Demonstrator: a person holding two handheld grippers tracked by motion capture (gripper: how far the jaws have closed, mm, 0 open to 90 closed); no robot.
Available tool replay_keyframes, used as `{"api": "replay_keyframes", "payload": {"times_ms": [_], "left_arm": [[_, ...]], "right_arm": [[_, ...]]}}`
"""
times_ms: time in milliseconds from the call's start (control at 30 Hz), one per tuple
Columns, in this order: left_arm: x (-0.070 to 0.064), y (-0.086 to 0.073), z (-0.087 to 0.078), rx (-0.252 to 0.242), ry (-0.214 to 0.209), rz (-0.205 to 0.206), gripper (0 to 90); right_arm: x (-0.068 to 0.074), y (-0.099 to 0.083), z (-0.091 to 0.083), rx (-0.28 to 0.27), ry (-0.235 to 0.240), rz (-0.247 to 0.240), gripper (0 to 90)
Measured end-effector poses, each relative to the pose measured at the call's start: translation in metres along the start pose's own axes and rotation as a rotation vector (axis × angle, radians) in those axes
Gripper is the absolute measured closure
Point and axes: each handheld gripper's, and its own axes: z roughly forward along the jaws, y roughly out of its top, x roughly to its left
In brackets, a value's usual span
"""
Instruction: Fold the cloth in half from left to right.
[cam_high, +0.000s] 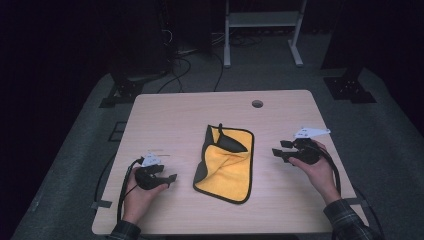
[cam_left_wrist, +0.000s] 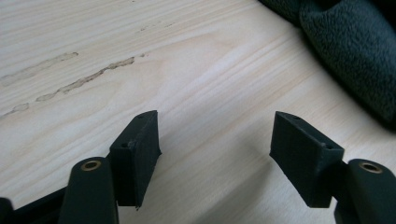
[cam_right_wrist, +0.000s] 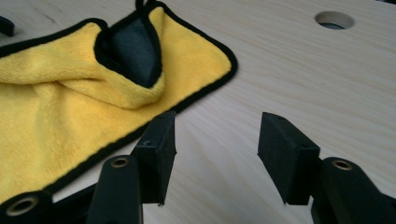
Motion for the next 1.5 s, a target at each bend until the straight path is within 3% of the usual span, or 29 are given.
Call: {"api": "replay_keyframes", "payload": {"times_ms": [133,267,433,533,567,600,733,1033,1300,1333,1400,1433,1500], "left_arm": [[-0.005,-0.008,0.002,-0.032,0.016,0.067,20.9],[-0.006,-0.009,0.002,-0.015,0.019,0.063,9.3],[-0.006,-0.009,0.002,-0.012,0.021,0.060,8.9],[-0.006,-0.009,0.002,-0.011,0.020,0.061,8.7],[-0.006,-0.009,0.002,-0.011,0.019,0.061,8.7],[-0.006,-0.009,0.002,-0.011,0.019,0.061,8.7],[-0.006,-0.009,0.002,-0.012,0.018,0.062,8.7],[-0.006,-0.008,0.003,-0.006,0.019,0.062,5.5],[-0.005,-0.008,0.004,-0.005,0.019,0.065,4.8],[-0.005,-0.008,0.004,-0.005,0.019,0.064,4.8],[-0.005,-0.008,0.004,-0.005,0.019,0.064,4.8],[-0.005,-0.008,0.004,-0.006,0.019,0.064,4.8],[-0.005,-0.008,0.004,-0.006,0.019,0.064,4.8]], "right_arm": [[0.005,0.015,0.010,-0.016,0.034,-0.015,46.0],[0.011,0.031,0.026,-0.017,0.065,-0.036,46.9],[0.016,0.049,0.050,-0.025,0.125,-0.040,47.2],[0.020,0.060,0.071,-0.029,0.165,-0.042,46.4],[0.022,0.068,0.085,-0.024,0.193,-0.051,45.7],[0.022,0.068,0.085,-0.024,0.193,-0.051,45.7],[0.028,0.082,0.112,0.003,0.231,-0.070,44.4],[0.035,0.097,0.151,0.056,0.255,-0.079,39.7],[0.037,0.094,0.175,0.070,0.284,-0.016,39.5],[0.037,0.095,0.177,0.070,0.291,-0.005,41.7],[0.038,0.097,0.180,0.076,0.303,0.001,58.5],[0.038,0.099,0.180,0.077,0.299,0.004,73.1],[0.038,0.101,0.178,0.070,0.285,0.009,75.9]]}}
